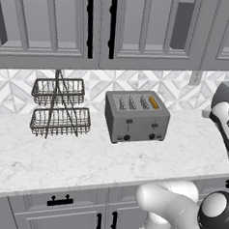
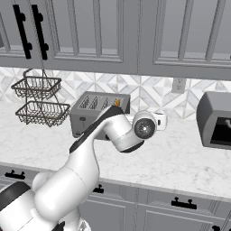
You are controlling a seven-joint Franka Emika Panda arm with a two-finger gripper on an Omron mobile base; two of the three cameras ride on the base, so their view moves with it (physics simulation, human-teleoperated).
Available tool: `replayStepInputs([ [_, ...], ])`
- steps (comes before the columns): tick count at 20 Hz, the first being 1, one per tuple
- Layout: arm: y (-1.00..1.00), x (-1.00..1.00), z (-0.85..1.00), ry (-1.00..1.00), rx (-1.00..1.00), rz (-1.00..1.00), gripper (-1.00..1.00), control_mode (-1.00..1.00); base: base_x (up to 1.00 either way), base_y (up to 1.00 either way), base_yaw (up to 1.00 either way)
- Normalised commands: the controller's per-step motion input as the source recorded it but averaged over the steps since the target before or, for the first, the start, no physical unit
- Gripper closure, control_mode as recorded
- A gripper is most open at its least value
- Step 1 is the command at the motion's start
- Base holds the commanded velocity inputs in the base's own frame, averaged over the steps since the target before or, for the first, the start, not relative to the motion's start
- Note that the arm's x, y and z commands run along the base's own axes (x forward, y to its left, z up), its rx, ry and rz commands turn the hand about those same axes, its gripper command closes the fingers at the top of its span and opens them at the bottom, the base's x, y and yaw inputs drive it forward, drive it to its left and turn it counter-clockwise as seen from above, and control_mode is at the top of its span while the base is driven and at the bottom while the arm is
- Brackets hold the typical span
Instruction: Start the toaster. Once the lever pops up, take the bread to the plate on the dining counter.
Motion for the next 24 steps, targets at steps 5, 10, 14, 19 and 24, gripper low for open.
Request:
replayStepInputs([
  [5,0.00,0.00,0.00,0.00,0.00,0.00,-1.00,-1.00,0.00,0.00,0.00],
  [10,0.00,0.00,0.00,0.00,0.00,0.00,-1.00,-1.00,0.00,0.00,0.00],
  [14,0.00,0.00,0.00,0.00,0.00,0.00,-1.00,-1.00,0.00,0.00,0.00],
  [19,0.00,0.00,0.00,0.00,0.00,0.00,-1.00,-1.00,0.00,0.00,0.00],
  [24,0.00,0.00,0.00,0.00,0.00,0.00,-1.00,-1.00,0.00,0.00,0.00],
])
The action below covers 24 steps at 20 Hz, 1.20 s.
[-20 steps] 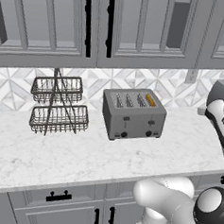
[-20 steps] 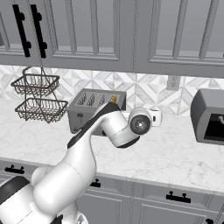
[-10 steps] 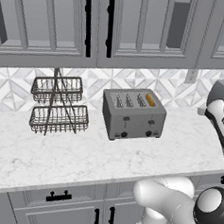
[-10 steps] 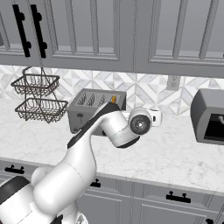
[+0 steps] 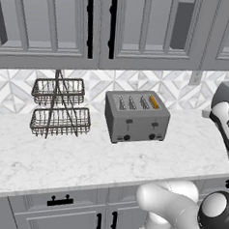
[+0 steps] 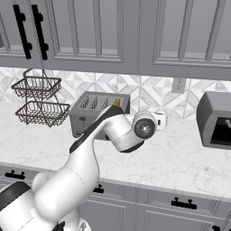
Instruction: Start the toaster. Once the lever pops up, take the bread to the plate on the dining counter.
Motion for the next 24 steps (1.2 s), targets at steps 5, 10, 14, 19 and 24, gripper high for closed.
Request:
replayStepInputs([
  [5,0.00,0.00,0.00,0.00,0.00,0.00,-1.00,-1.00,0.00,0.00,0.00],
  [10,0.00,0.00,0.00,0.00,0.00,0.00,-1.00,-1.00,0.00,0.00,0.00],
  [14,0.00,0.00,0.00,0.00,0.00,0.00,-1.00,-1.00,0.00,0.00,0.00],
  [19,0.00,0.00,0.00,0.00,0.00,0.00,-1.00,-1.00,0.00,0.00,0.00],
  [24,0.00,0.00,0.00,0.00,0.00,0.00,-1.00,-1.00,0.00,0.00,0.00],
])
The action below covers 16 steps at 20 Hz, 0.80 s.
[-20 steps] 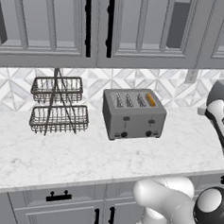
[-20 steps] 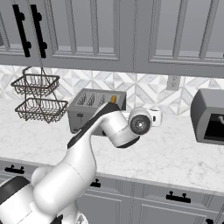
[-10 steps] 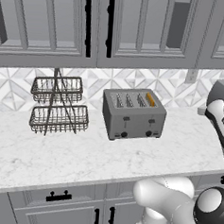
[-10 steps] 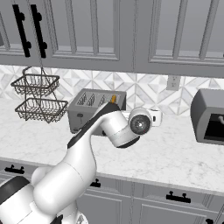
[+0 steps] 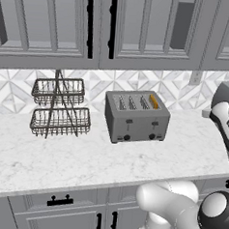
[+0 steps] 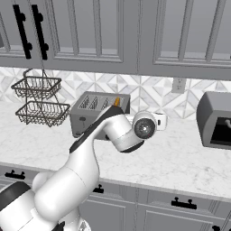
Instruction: Start the toaster. Once the lever pops up, take the bread to the plate on the dining counter.
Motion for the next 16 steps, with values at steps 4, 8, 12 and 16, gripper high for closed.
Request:
replayStepInputs([
  [4,0.00,0.00,0.00,0.00,0.00,0.00,-1.00,-1.00,0.00,0.00,0.00],
  [8,0.00,0.00,0.00,0.00,0.00,0.00,-1.00,-1.00,0.00,0.00,0.00],
  [12,0.00,0.00,0.00,0.00,0.00,0.00,-1.00,-1.00,0.00,0.00,0.00],
  [16,0.00,0.00,0.00,0.00,0.00,0.00,-1.00,-1.00,0.00,0.00,0.00],
])
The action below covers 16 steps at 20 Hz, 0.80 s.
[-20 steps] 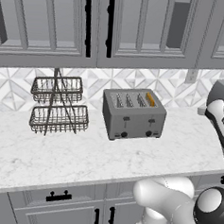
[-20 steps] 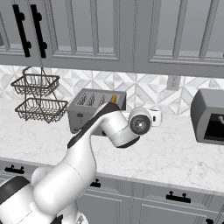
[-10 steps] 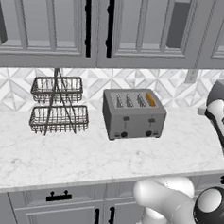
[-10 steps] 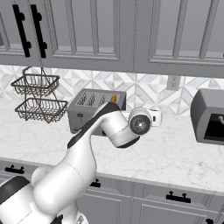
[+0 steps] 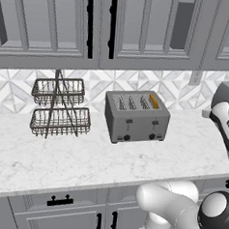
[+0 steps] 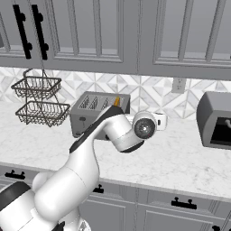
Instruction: Start the toaster. Once the lever pops up, take the bread to the plate on the dining counter.
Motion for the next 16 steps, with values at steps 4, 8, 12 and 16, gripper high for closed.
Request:
replayStepInputs([
  [4,0.00,0.00,0.00,0.00,0.00,0.00,-1.00,-1.00,0.00,0.00,0.00],
  [8,0.00,0.00,0.00,0.00,0.00,0.00,-1.00,-1.00,0.00,0.00,0.00],
  [12,0.00,0.00,0.00,0.00,0.00,0.00,-1.00,-1.00,0.00,0.00,0.00],
  [16,0.00,0.00,0.00,0.00,0.00,0.00,-1.00,-1.00,0.00,0.00,0.00],
])
